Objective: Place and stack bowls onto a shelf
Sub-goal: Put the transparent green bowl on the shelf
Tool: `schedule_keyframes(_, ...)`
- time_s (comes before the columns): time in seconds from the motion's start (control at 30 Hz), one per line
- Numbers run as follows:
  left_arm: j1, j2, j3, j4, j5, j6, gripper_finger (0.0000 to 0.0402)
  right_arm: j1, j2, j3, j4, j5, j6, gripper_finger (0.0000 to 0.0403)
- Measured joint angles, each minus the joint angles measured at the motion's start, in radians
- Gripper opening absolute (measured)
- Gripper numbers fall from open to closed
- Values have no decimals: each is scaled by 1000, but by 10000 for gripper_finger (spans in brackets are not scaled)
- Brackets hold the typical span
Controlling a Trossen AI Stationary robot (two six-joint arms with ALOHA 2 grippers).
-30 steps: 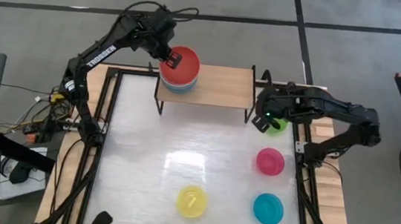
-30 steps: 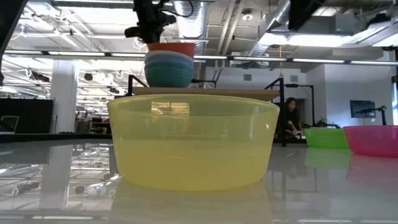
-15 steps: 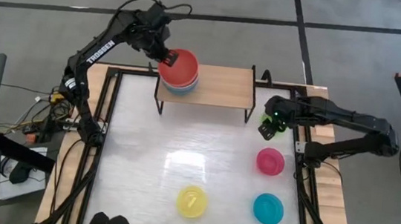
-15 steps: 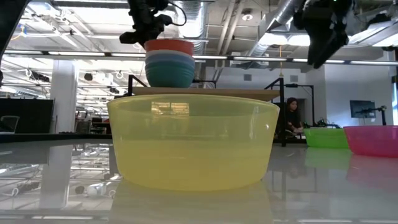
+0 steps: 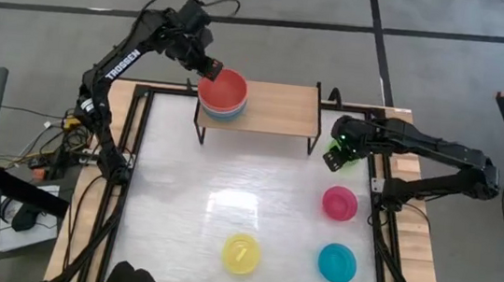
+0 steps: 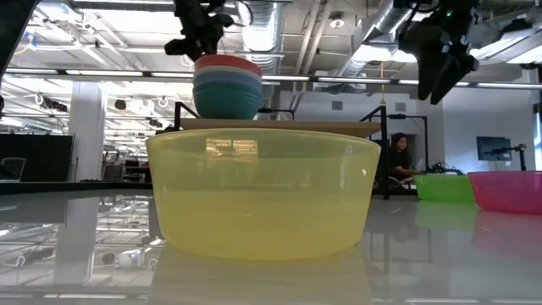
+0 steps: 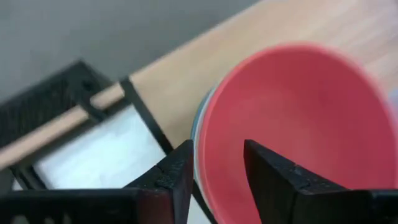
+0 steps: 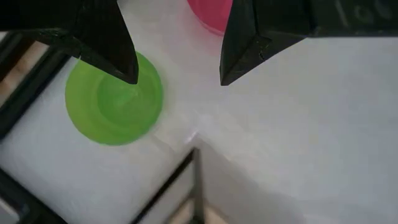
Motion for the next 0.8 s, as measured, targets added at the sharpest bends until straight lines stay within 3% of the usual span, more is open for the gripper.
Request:
schedule_keyframes(0.3, -28, -2, 159, 41, -28, 124, 142, -155, 39, -100, 2, -122, 180, 254)
schedule_keyframes(0.5, -186, -13, 149, 211, -31, 161, 142, -203, 35, -229, 38, -105, 337, 254)
schedule_keyframes(0.63, -291, -13, 149, 307, -98, 211, 142, -237, 35, -306, 76, -81, 458, 254)
schedule_keyframes(0.8, -362, -13, 149, 338, -132, 248, 142, -282, 35, -376, 142, -81, 532, 254)
